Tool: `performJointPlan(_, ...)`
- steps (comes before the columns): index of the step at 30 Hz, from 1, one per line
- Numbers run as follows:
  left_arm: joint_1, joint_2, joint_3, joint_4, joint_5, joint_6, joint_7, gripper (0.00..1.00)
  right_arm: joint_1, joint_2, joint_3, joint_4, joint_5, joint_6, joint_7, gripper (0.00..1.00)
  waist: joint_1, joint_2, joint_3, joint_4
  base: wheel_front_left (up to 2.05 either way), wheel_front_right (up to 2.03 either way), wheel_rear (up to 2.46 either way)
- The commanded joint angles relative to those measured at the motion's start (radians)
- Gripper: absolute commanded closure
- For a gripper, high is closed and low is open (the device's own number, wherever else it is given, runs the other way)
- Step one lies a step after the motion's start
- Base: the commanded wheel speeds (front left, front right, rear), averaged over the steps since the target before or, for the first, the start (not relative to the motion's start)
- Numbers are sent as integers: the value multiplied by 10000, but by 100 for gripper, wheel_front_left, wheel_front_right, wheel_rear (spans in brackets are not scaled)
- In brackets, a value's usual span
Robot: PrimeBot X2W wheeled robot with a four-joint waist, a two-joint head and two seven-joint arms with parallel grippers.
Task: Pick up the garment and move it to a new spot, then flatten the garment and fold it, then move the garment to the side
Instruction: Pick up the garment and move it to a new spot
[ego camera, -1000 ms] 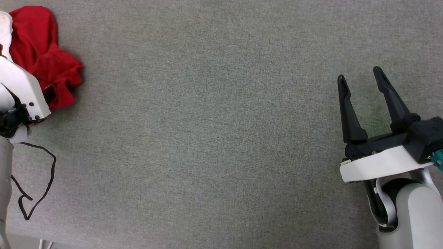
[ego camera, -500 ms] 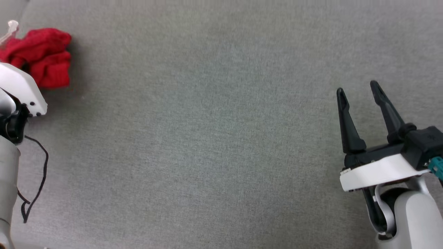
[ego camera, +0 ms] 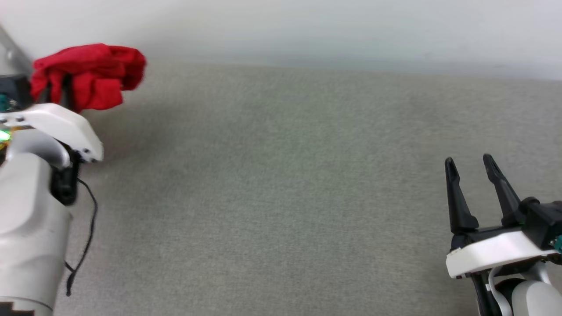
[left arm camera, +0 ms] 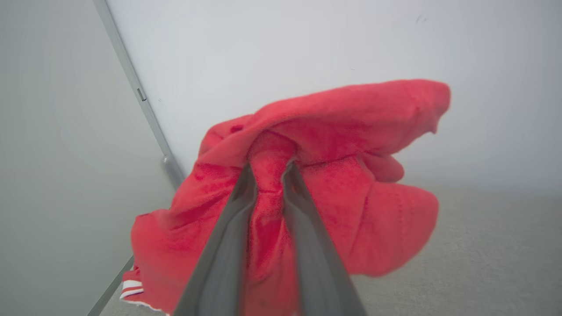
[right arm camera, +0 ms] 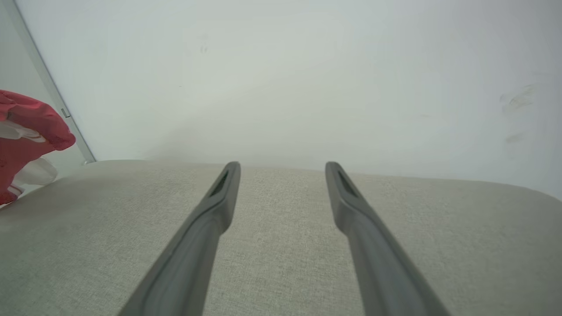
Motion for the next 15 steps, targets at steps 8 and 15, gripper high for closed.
performJointPlan(8, 1424, -1120, -638, -2110, -12, 193, -80, 100, 703, 9, -223, -83, 81, -3, 230, 0, 1, 0, -1299, -1366, 0, 0, 0)
performJointPlan(15, 2542, -2375, -1725, -3908, 42, 253, 352, 100, 999, 9, -216, -150, 123, -3, 414, 0, 1, 0, -1522, -2101, 0, 0, 0)
